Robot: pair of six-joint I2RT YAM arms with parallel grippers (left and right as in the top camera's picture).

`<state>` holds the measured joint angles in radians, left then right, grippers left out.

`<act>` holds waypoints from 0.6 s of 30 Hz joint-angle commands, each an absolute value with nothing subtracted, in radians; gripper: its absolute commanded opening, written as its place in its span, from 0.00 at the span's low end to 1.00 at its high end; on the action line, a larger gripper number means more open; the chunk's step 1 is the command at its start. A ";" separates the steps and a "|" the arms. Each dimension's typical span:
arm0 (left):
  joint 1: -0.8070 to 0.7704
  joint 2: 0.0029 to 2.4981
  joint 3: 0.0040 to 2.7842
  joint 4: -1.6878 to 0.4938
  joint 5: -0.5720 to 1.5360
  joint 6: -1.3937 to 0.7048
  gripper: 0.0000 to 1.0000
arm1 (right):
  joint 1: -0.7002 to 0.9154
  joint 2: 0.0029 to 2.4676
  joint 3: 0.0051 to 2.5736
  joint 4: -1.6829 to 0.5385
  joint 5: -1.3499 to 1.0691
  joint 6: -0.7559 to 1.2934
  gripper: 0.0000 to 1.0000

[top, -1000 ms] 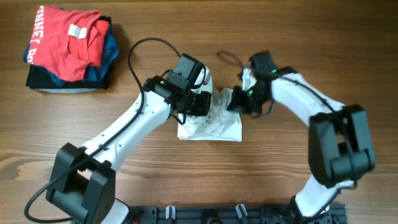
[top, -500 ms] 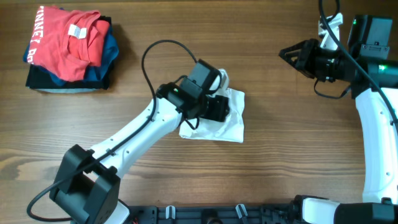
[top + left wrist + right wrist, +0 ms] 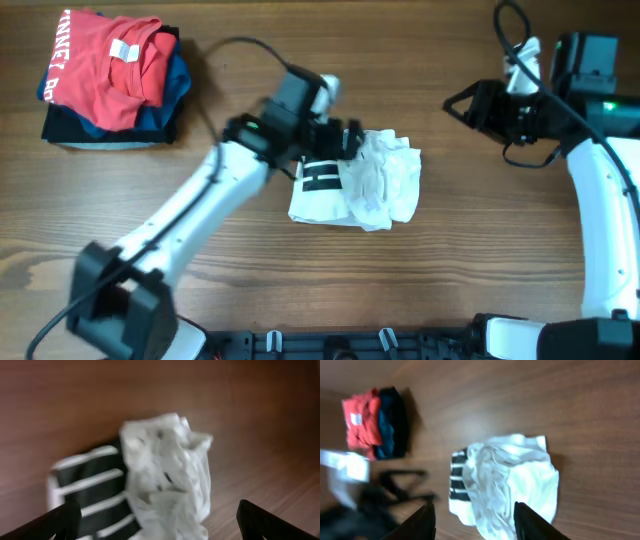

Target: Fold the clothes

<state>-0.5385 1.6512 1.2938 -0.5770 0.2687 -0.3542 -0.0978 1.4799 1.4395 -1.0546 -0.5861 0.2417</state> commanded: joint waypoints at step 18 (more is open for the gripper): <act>-0.270 1.541 1.333 -0.725 0.239 -0.344 1.00 | 0.419 1.813 1.320 -0.894 -0.251 0.347 0.44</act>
<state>-0.2733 1.5444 1.3197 -0.7197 0.2573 -0.3538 0.4046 1.7649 1.3289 -0.9039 -0.3340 0.2882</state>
